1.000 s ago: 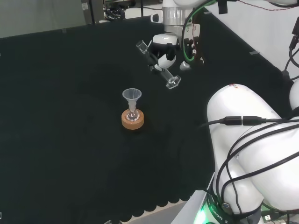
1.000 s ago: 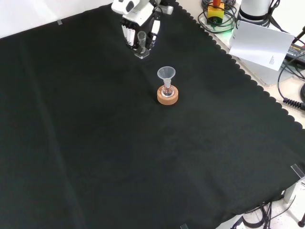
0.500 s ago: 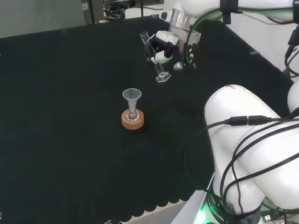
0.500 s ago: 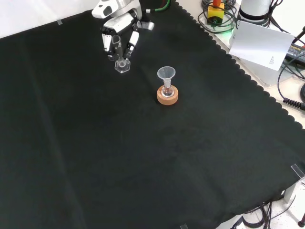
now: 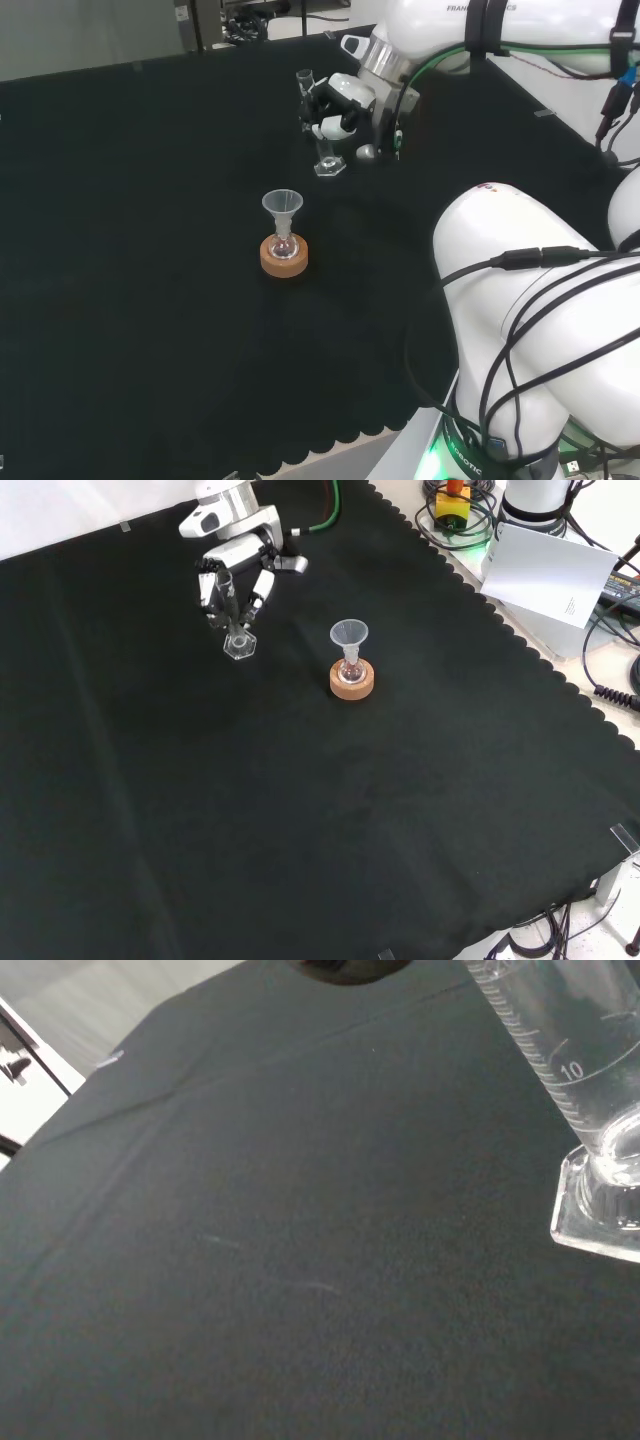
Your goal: Put the graduated cylinder back on the table.
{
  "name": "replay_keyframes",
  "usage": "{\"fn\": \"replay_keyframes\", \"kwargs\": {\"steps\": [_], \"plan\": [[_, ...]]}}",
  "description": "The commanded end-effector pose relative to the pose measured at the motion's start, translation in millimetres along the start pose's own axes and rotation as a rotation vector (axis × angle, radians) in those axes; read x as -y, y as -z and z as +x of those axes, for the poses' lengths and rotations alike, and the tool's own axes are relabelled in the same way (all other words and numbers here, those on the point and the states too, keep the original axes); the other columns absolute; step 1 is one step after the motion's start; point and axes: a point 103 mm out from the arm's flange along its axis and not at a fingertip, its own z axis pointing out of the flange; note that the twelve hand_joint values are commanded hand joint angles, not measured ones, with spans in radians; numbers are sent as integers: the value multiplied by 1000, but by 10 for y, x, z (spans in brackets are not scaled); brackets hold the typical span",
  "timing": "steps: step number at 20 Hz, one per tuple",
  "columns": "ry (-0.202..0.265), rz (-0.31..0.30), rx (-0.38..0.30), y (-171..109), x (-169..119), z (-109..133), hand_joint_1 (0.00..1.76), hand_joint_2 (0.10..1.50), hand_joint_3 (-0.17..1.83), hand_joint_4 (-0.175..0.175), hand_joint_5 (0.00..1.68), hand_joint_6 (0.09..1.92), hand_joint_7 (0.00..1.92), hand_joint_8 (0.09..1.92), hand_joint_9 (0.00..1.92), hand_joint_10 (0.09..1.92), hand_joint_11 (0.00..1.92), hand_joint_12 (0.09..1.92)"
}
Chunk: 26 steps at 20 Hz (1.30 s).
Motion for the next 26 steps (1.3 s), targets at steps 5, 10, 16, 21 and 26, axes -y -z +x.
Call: {"fn": "replay_keyframes", "kwargs": {"steps": [5, 10, 16, 21, 26], "plan": [[-18, -72, -75, -176, -115, -146, 1254, 1121, 2, -175, 961, 1032, 976, 1031, 1378, 87, 1196, 759], [-32, -100, -83, -202, -121, -178, 1253, 1124, 2, -175, 955, 1042, 968, 1042, 1370, 87, 1190, 766], [-39, -102, -90, -265, -116, -190, 1251, 1128, 2, -175, 947, 1055, 959, 1055, 1364, 87, 1184, 775], [-45, -105, -92, -331, -95, -199, 1248, 1134, 2, -175, 935, 1073, 946, 1074, 1354, 87, 1174, 783], [-41, -89, -116, -371, -77, -202, 1164, 1125, -4, -175, 976, 1022, 959, 678, 1330, 87, 1148, 790]]}}
